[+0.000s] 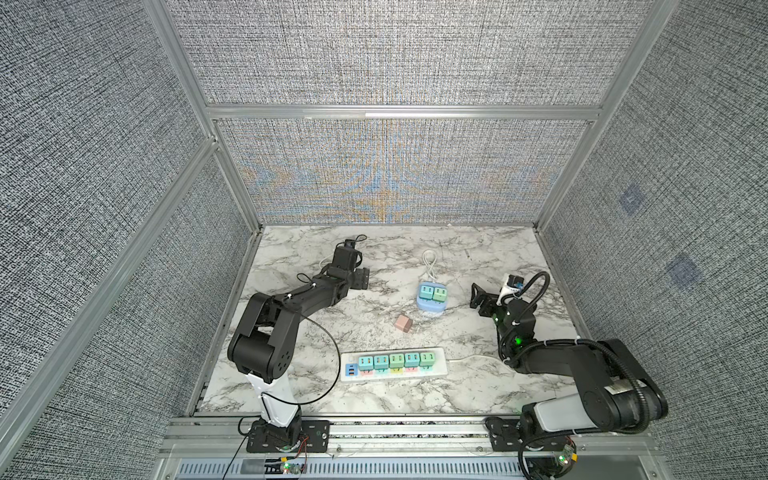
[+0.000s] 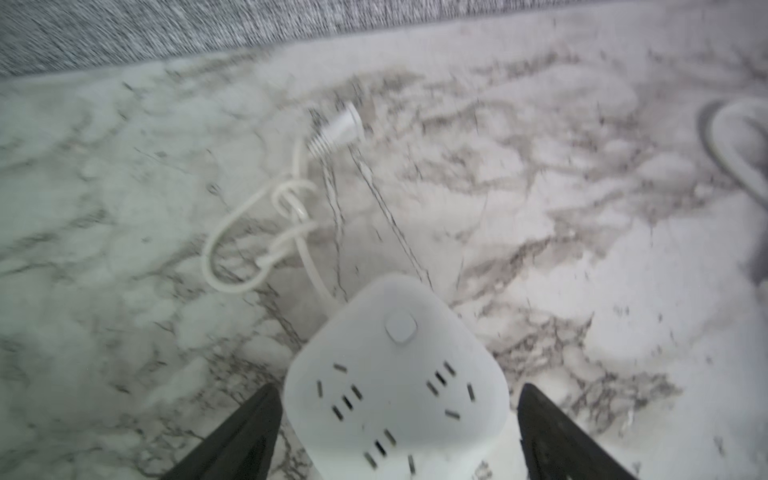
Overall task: Insert the plug
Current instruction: 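Lift the left gripper and move it over the white square power strip, then swing the right gripper over the pink charger while the left gripper draws back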
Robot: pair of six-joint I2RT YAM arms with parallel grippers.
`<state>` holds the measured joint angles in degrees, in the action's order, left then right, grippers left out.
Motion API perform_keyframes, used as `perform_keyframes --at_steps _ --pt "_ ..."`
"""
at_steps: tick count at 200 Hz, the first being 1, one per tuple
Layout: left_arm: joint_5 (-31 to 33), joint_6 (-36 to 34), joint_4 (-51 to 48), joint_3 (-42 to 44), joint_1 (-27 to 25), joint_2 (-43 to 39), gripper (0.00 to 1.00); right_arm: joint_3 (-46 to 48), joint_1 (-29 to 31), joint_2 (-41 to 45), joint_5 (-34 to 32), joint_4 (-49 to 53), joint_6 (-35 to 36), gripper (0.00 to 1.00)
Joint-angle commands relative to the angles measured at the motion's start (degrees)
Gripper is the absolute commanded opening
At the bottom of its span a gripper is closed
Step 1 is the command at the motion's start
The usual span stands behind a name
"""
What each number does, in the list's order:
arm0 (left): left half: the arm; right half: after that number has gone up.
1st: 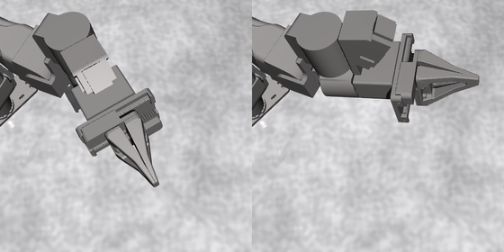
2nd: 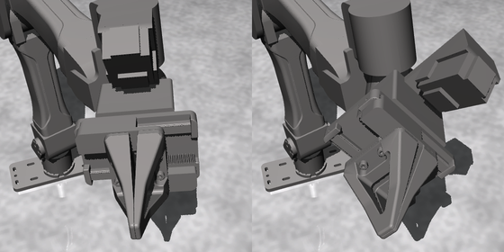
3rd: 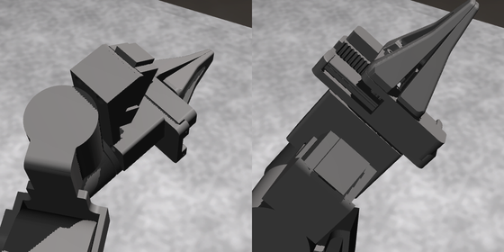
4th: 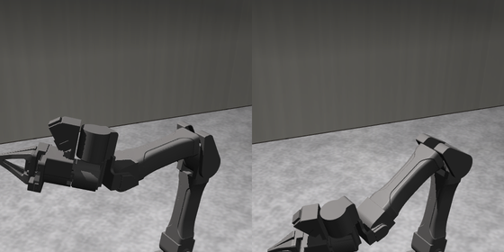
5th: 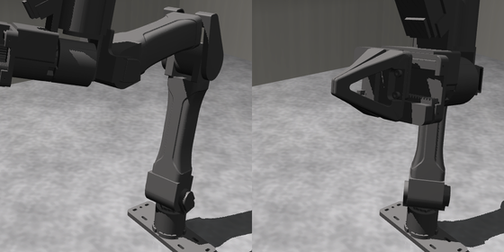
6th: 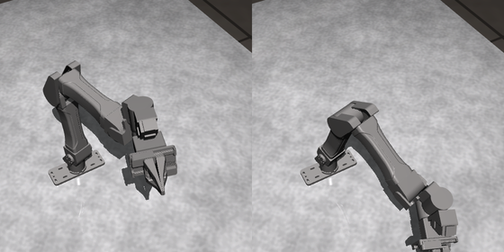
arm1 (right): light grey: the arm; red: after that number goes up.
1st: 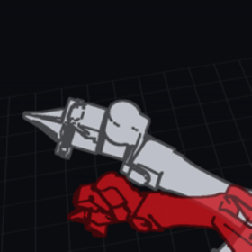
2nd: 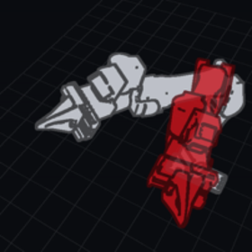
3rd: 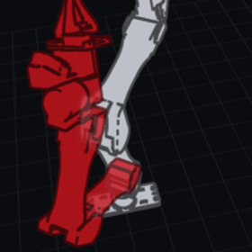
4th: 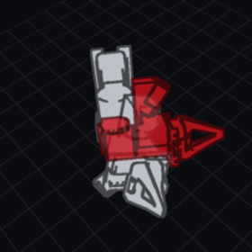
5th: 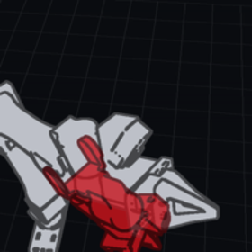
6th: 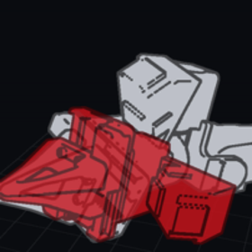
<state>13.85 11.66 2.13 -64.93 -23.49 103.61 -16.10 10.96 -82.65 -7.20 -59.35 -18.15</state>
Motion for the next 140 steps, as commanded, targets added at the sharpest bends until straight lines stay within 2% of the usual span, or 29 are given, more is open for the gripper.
perform_keyframes --at_steps 1,20,59,90,112,140 --pt "8.14 2.78 1.12 -4.34 0.11 3.6 0.92 -0.38 0.03 -0.22 0.08 0.16 -0.07 0.99" --pt "11.64 5.91 -3.55 -10.58 0.56 8.25 0.92 -0.39 0.03 -0.14 0.08 0.33 -0.09 0.99" --pt "9.88 11.03 -9.7 -18.85 0.68 15.34 0.91 -0.57 0.03 -0.23 0.17 0.39 -0.07 0.99" --pt "6.54 13.0 -9.98 -19.61 0.63 17.48 0.9 -0.58 0.03 -0.26 0.26 0.47 -0.03 0.99" --pt "6.56 13.64 -10.29 -19.54 0.64 18.84 0.89 -0.6 0.03 -0.25 0.35 0.55 0.03 1.0" --pt "4.9 13.48 -10.88 -19.64 0.63 20.2 0.82 -0.63 0.03 -0.26 0.43 0.63 0.01 1.0"
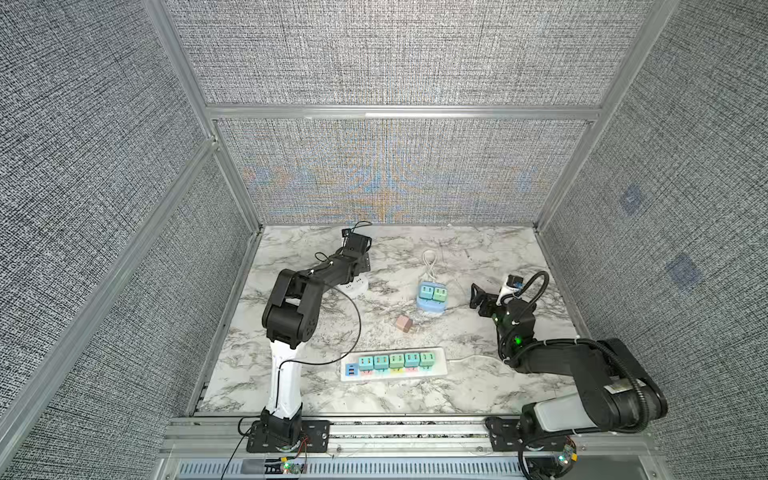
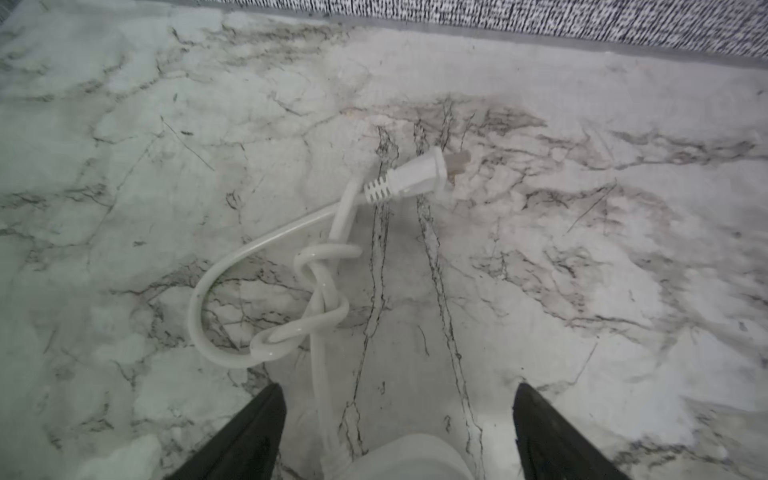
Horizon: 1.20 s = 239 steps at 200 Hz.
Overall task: Insert the plug
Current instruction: 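Swing the right gripper over the pink charger while the left gripper draws back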
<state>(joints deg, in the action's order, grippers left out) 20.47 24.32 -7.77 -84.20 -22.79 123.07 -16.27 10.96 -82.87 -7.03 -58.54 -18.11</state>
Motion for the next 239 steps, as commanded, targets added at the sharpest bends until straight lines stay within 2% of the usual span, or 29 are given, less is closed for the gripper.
perform_keyframes --at_steps 1,43,70,85,111,134,157,186,211,239 --pt "-1.78 0.82 -1.0 -0.35 -0.07 0.76 0.82 -0.44 0.03 -0.03 0.26 -0.17 -0.06 1.0" --pt "-7.24 -0.68 -2.61 0.67 -0.15 0.18 0.69 -0.51 0.03 -0.02 0.19 -0.21 -0.08 0.99" --pt "-14.57 -6.22 -0.86 5.26 -0.6 -2.45 0.6 -0.49 0.07 0.03 -0.26 -0.02 -0.33 1.0" --pt "-16.05 -9.9 1.94 9.94 -1.71 -5.49 0.59 -0.8 0.03 0.41 -1.06 1.21 -0.94 0.99" --pt "-18.85 -14.75 7.47 18.05 -3.57 -12.48 0.59 -3.11 0.09 3.59 -1.28 10.85 -2.44 0.99" --pt "-21.09 -16.31 11.13 23.79 -3.85 -17.29 0.59 -4.37 0.74 8.45 -0.88 19.2 -7.95 0.99" --pt "-21.88 -16.91 13.73 27.75 -3.91 -21.46 0.59 -8.2 4.86 11.84 -0.45 29.39 -12.14 0.99" --pt "-22.71 -16.93 14.8 30.42 -3.85 -25.66 0.6 -16.93 14.69 11.37 -1.05 45.79 -11.07 0.99" --pt "-20.51 -15.7 16.35 33.97 -3.84 -31.65 0.62 -18.66 21.02 10.64 0.64 48.7 -11.49 0.97" --pt "-16.97 -13.43 20.58 43.28 -3.84 -46.12 0.65 -21.43 24.82 8.69 6.57 52.33 -7.95 0.96"
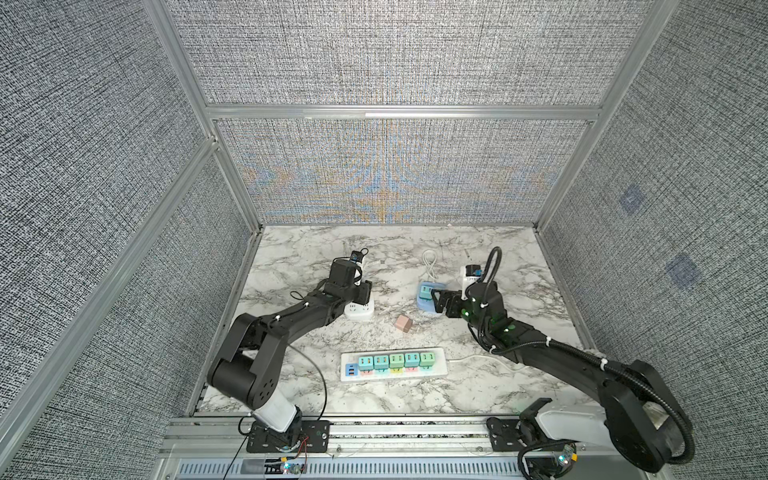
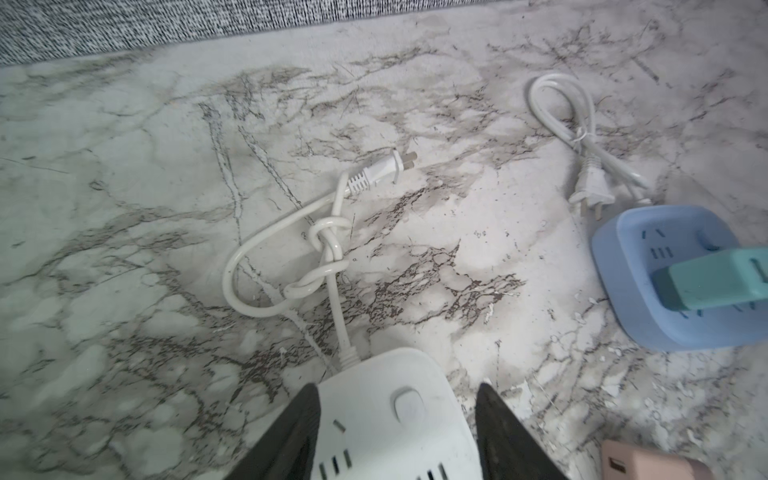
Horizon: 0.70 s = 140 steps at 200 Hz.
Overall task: Insert the plug
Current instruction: 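Swing the right gripper over the pink charger while the left gripper draws back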
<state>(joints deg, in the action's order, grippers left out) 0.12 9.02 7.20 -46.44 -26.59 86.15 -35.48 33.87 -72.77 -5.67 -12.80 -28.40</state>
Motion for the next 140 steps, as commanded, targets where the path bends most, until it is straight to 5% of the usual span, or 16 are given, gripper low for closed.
perform_keyframes --at_steps 1,40,73,140 --pt "3.52 1.92 5.7 5.93 0.0 -9.93 0.66 -2.44 2.0 -1.49 5.49 6.88 2.58 0.96" --pt "17.51 2.61 13.32 22.21 0.12 -29.22 0.75 -7.88 5.21 -5.5 7.74 16.22 9.75 0.95" --pt "22.74 2.62 21.25 34.75 0.2 -39.75 0.82 -11.7 5.33 -10.29 7.21 20.74 13.09 0.95" --pt "30.53 10.47 34.51 48.14 0.32 -42.73 0.91 -22.86 6.73 -23.75 10.84 26.71 17.09 0.95"
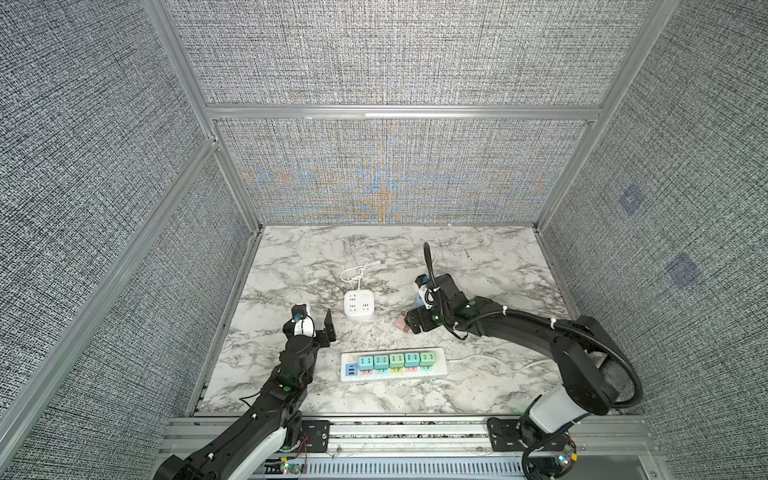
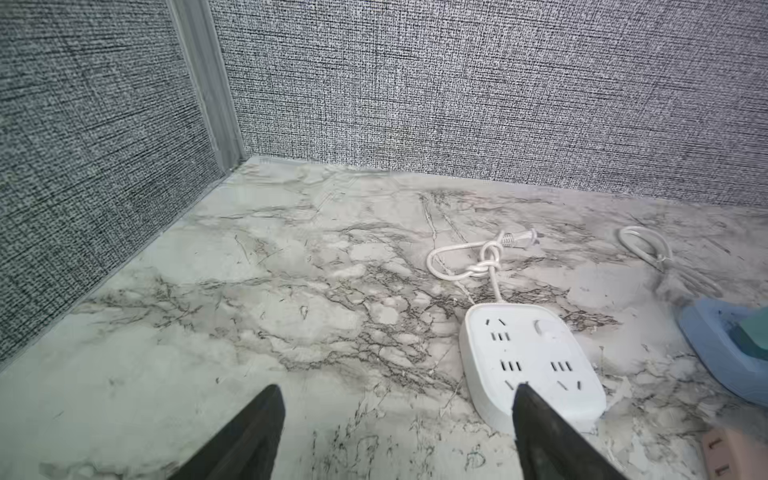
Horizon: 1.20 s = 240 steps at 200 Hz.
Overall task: Insert the plug
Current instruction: 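Swing the right gripper over the pink charger while the left gripper draws back, then close the right gripper on the pink charger and lift it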
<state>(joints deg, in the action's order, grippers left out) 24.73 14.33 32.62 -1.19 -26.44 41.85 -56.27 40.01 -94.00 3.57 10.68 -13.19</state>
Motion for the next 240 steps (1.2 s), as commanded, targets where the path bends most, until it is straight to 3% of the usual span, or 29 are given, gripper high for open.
perform_keyframes --at_steps 1,77,105,137,185,240 --pt "5.97 5.13 9.5 2.92 0.2 1.71 0.9 -2.17 0.63 -2.61 1.6 3.27 1.87 0.95" --pt "3.63 5.7 0.5 -6.75 0.21 15.28 0.9 -4.05 1.98 -8.2 2.4 5.38 3.14 0.95" --pt "3.3 6.06 -0.44 -6.86 0.22 14.85 0.9 -3.77 2.18 -8.55 1.58 5.58 3.18 0.95" --pt "2.99 5.5 1.96 -4.69 0.23 12.48 0.9 -4.26 2.18 -10.54 -4.0 4.7 2.13 0.93" --pt "2.87 4.97 3.72 -3.55 0.2 11.71 0.9 -9.93 2.05 -16.59 -5.66 3.48 0.8 0.67" --pt "2.59 4.79 3.43 -4.08 0.16 12.55 0.9 -14.13 1.39 -20.46 -3.08 2.53 -1.46 0.57"
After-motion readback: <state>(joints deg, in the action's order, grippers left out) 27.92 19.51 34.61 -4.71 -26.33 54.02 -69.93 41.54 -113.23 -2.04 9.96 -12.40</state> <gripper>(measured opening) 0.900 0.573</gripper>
